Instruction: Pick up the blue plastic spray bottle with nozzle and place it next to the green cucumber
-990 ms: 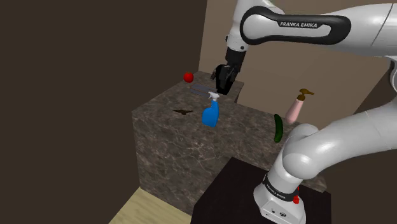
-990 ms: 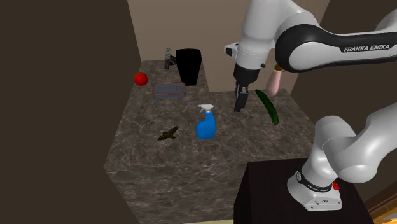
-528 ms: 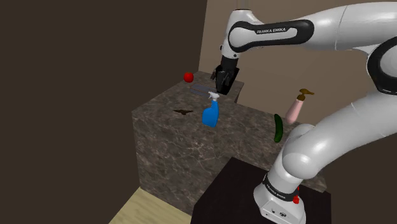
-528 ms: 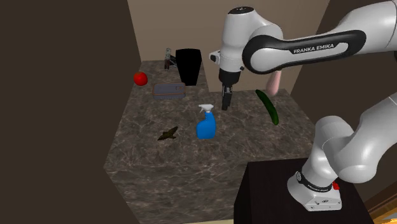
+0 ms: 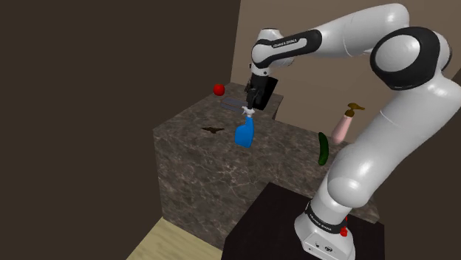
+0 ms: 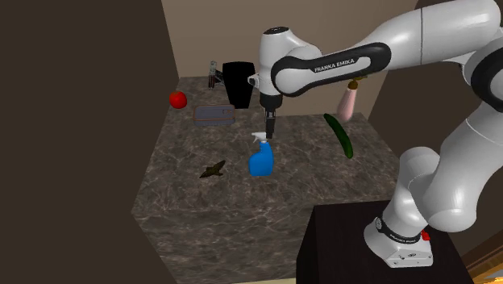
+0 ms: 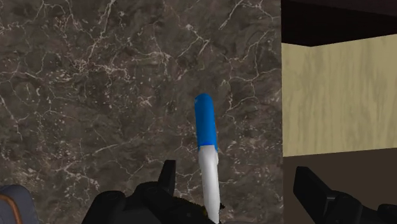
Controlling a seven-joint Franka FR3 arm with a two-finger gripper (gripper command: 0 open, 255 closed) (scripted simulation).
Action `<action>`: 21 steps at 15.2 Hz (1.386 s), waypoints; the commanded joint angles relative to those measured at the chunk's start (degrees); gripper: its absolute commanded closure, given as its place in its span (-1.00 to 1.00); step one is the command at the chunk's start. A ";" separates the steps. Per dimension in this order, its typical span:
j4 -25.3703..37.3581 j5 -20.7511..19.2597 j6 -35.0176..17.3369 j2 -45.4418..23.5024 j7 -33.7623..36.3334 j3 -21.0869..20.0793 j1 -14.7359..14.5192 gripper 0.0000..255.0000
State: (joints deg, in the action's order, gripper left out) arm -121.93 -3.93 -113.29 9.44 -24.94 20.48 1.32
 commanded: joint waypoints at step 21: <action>-1.66 2.59 -6.99 -6.43 -3.92 1.60 0.43 1.00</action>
State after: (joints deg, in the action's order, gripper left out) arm -123.58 -1.35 -120.28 3.01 -28.86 22.08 1.74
